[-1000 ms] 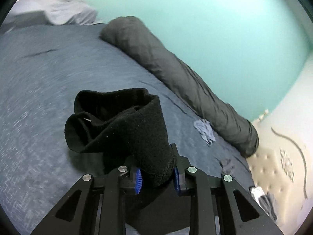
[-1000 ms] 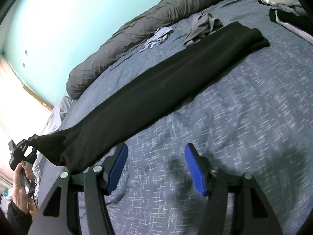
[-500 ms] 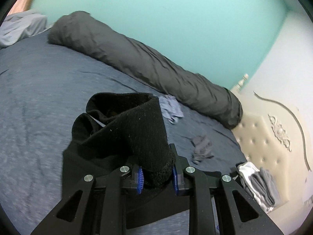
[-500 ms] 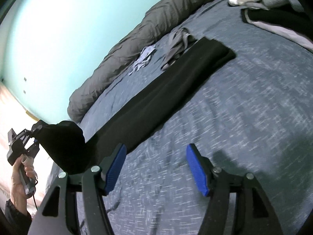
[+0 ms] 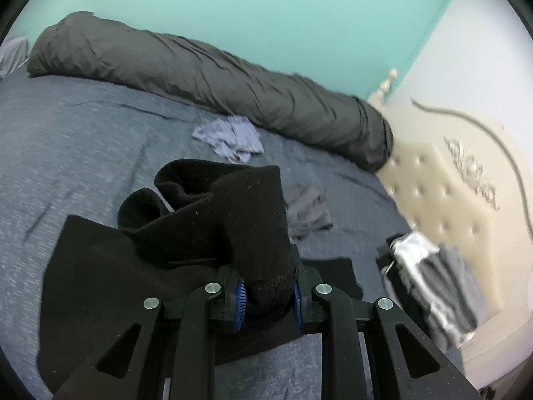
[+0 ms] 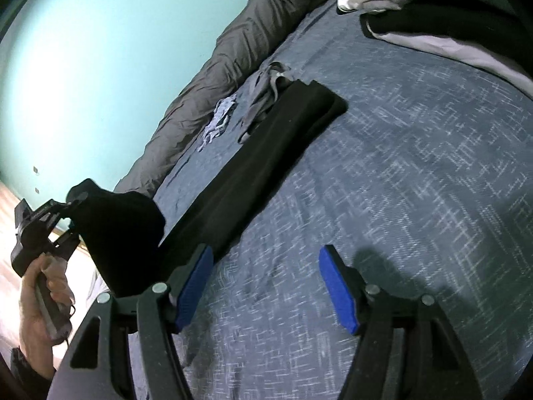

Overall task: Fold clothes
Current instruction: 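Lift the grasped fleece end with the left tool and fold it over, then open the left tool and release the folded fleece end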

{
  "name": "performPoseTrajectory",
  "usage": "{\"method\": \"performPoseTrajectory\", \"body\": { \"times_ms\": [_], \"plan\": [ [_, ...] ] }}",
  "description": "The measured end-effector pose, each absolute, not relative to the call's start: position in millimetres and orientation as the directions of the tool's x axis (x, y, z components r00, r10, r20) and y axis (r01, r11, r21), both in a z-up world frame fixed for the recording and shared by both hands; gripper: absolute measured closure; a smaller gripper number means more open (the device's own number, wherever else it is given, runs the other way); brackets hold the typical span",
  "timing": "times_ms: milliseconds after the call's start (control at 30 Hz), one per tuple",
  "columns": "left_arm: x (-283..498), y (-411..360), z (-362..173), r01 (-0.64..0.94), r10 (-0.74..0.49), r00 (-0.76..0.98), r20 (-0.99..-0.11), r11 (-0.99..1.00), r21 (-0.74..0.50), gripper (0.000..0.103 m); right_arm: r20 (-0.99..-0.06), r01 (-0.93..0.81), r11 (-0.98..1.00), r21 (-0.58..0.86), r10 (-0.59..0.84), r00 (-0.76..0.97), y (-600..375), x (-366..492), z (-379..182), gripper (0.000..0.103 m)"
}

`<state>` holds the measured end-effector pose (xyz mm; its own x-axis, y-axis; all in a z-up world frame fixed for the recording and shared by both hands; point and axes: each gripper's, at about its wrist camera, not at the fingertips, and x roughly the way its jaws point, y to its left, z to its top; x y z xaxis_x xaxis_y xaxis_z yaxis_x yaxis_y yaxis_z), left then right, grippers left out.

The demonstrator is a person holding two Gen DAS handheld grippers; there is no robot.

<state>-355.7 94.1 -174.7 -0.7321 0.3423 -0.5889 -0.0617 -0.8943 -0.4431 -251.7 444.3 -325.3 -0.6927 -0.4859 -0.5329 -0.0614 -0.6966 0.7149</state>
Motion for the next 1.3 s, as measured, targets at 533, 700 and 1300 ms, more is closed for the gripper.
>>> {"method": "performPoseTrajectory", "body": {
  "times_ms": [533, 700, 1300],
  "plan": [
    [-344, 163, -278, -0.128, 0.385, -0.532, -0.754, -0.917, -0.378, 0.055, -0.538, -0.075, -0.682, 0.727, -0.499, -0.679, 442, -255, -331, 0.034],
    [-319, 148, -254, -0.169, 0.407, -0.554, -0.726, -0.909, -0.38, 0.046, -0.542, -0.078, -0.681, 0.728, -0.502, -0.674, 440, -255, -332, 0.034],
    [-219, -36, -279, 0.033, 0.193, -0.659, -0.727, -0.958, -0.284, 0.038, -0.539, -0.036, -0.67, 0.742, -0.564, -0.625, 404, -271, -339, 0.03]
  ]
}}
